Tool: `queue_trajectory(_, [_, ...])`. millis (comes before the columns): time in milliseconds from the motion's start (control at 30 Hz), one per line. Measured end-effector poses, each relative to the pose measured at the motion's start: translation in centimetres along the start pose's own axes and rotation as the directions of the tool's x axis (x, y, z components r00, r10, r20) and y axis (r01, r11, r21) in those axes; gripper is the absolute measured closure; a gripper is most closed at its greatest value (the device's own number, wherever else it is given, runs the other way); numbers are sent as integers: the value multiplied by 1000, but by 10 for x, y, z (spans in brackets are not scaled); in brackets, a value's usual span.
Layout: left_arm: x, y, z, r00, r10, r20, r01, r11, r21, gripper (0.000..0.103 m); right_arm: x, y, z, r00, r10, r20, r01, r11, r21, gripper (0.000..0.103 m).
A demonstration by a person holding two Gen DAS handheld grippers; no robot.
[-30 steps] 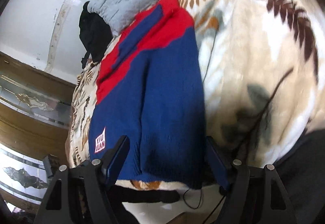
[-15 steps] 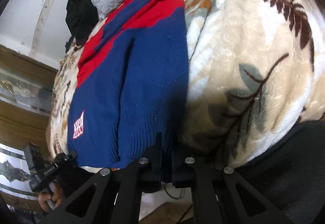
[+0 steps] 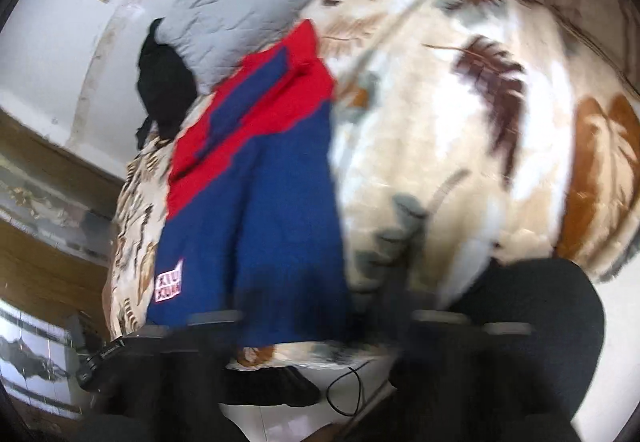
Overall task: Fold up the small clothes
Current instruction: 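Grasp the blue ribbed hem with the left gripper while the right gripper grasps it too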
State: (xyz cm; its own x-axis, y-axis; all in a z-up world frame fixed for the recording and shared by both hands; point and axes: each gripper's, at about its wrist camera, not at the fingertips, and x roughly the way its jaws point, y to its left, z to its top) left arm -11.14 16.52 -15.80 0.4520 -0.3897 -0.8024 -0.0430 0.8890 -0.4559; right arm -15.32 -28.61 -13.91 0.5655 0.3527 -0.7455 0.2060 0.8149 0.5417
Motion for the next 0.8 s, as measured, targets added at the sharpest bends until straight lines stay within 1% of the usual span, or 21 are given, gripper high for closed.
queue_trajectory(33, [1,-1,0,1000,13,6,-13,1000,-3,48,1,7,1,1000,-8,14,8,1000,-23,8])
queue_trajectory(67, [3,-2,0,999,37,15,-37,999,-10,45,5,12,3,1000,-21,14,21,999,-47,9])
queue_trajectory(100, [4,-2,0,999,39,14,-39,999,-8,45,13,16,5,1000,-26,-5,26,998,-59,9])
queue_trajectory(133, [6,-3,0,999,31,6,-31,1000,-2,45,21,17,7,1000,-19,-23,17,998,-66,15])
queue_trajectory(167, [8,-2,0,999,40,-6,-40,999,-2,45,27,18,7,999,-23,-31,21,997,-71,30])
queue_trajectory(200, [10,-3,0,999,46,-14,-46,999,-3,47,41,21,4,996,-51,-70,47,997,-63,41])
queue_trajectory(233, [11,-4,0,999,50,-14,-50,999,10,50,51,20,3,993,-52,-108,47,998,-51,73])
queue_trajectory(267, [13,-10,2,998,60,-12,-59,998,34,75,58,20,0,989,-59,-137,52,997,-52,85])
queue_trajectory(300, [15,-11,2,997,74,-21,-73,996,54,98,62,23,-3,985,-91,-145,79,993,-83,86])
queue_trajectory(333, [17,-9,2,996,77,-35,-75,996,50,98,63,26,-5,983,-108,-145,93,990,-108,87])
queue_trajectory(367, [15,-7,3,997,66,-32,-65,997,36,98,62,28,-5,982,-116,-148,99,988,-116,93])
queue_trajectory(400, [12,-6,3,998,57,-24,-57,998,29,98,60,28,-3,982,-109,-157,92,990,-110,94])
queue_trajectory(500, [0,-3,3,999,32,17,-32,999,18,98,39,28,0,989,-87,-118,74,991,-108,95])
queue_trajectory(567, [7,2,3,1000,22,-11,-22,1000,2,98,31,24,1,994,-64,-85,57,995,-76,92])
queue_trajectory(600, [10,4,3,999,23,-26,-24,1000,-9,97,33,22,1,994,-59,-91,53,997,-61,89])
queue_trajectory(633, [13,5,1,999,27,-40,-28,999,-21,95,36,16,1,993,-52,-109,48,998,-41,85])
queue_trajectory(667, [15,4,1,998,35,-56,-36,999,-27,85,40,12,-1,990,-53,-133,50,998,-25,69])
queue_trajectory(700, [14,4,1,998,35,-55,-37,999,-28,66,41,13,-3,989,-47,-143,43,999,-26,61])
queue_trajectory(733, [13,3,0,998,32,-46,-33,999,-28,54,40,16,-6,990,-41,-136,36,999,-38,38])
queue_trajectory(767, [11,1,0,999,31,-27,-31,999,-26,40,37,21,-8,992,-34,-118,28,998,-54,28])
queue_trajectory(800, [9,-2,0,999,34,-10,-35,999,-20,40,35,28,-10,995,-30,-95,23,997,-76,28])
